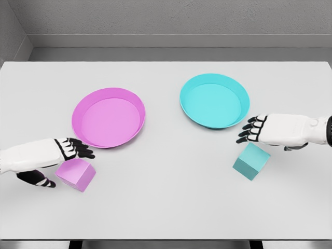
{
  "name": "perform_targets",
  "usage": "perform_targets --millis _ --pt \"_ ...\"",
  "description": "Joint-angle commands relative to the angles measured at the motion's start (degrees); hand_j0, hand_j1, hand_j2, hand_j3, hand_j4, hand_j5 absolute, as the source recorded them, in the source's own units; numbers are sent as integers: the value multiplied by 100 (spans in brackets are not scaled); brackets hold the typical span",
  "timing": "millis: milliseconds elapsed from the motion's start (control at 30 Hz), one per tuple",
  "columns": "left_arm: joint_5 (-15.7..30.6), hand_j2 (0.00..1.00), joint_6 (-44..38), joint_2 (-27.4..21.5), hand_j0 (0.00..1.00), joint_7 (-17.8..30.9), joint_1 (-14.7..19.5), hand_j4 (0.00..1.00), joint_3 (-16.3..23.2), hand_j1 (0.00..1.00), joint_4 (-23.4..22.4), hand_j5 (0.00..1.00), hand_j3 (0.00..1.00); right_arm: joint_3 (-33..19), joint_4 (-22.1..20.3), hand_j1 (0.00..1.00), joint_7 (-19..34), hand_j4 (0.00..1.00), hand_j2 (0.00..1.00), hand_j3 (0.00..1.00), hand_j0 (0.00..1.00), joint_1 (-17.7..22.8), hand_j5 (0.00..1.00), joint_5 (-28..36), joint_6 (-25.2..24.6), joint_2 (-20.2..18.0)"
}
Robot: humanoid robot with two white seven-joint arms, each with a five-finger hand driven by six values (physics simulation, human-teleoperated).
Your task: Place the blocks in the corresponding plates according to their colors
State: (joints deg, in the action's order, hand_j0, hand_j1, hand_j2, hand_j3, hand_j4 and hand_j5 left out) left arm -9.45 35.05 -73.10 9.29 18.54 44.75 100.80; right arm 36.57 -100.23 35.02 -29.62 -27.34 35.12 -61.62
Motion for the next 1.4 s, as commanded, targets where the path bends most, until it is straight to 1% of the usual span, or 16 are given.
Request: perform_targets --millis 0,167,367,433,600,733,833,933,967,1000,1067,1100,1133,1167,1267,1367 --pt "-65 100 -5 121 100 3 0 100 -1 100 -8 100 100 157 -50 100 -2 100 100 100 100 0 100 18 -12 -17" --pt "-197 100 -5 191 100 3 -9 100 -1 100 -25 100 100 298 -58 100 -2 100 100 100 100 0 100 27 -12 -52" --pt "-391 100 -5 235 100 3 -9 100 7 100 -34 100 100 289 -58 100 -2 100 100 100 100 0 100 53 -12 10" --pt "-531 95 -5 305 95 3 -9 95 7 95 -25 95 95 316 -58 100 -2 100 100 100 100 0 100 53 -12 19" --pt "-549 87 -5 305 87 3 -9 87 7 87 -25 87 87 324 -58 100 -2 100 100 100 100 -9 100 53 -12 124" --pt "-549 86 -5 306 86 3 -9 86 7 86 -25 86 86 605 -58 100 -4 100 100 100 100 -44 100 53 -12 124" --pt "-601 79 -5 314 79 21 0 79 7 79 -25 79 79 737 -58 100 -2 100 100 100 100 -44 100 53 -12 124" --pt "-628 70 -5 314 70 29 -9 70 16 70 -25 70 70 799 -58 100 -2 100 100 100 100 -44 100 44 -12 115" --pt "-628 70 -5 314 70 29 -9 70 16 70 -16 70 70 790 -58 100 -2 100 100 100 100 -44 100 44 -12 124" --pt "-628 66 -5 314 66 38 -9 66 16 66 -16 66 66 790 -58 98 -2 98 98 98 98 -44 98 44 -12 115" --pt "-637 63 -5 314 63 38 0 63 42 63 -16 63 63 746 -58 73 -2 73 73 73 73 -44 73 53 -12 106" --pt "-637 60 -5 323 60 82 0 60 42 60 -16 60 60 711 -50 65 -2 65 65 65 65 -44 65 70 -12 106" --pt "-637 55 -5 323 55 161 0 55 42 55 -16 55 55 641 -50 63 -2 63 63 63 63 -44 63 79 -12 106" --pt "-637 54 -5 323 54 161 0 54 42 54 -16 54 54 641 -50 63 -2 63 63 63 63 -44 63 79 -12 106" --pt "-628 54 -5 323 54 161 35 54 42 54 -8 54 54 632 -6 62 -2 62 62 62 62 -44 62 88 -12 150" --pt "-619 49 -5 314 49 161 105 49 34 49 -8 49 49 562 29 62 -2 62 62 62 62 -44 62 106 -12 212"
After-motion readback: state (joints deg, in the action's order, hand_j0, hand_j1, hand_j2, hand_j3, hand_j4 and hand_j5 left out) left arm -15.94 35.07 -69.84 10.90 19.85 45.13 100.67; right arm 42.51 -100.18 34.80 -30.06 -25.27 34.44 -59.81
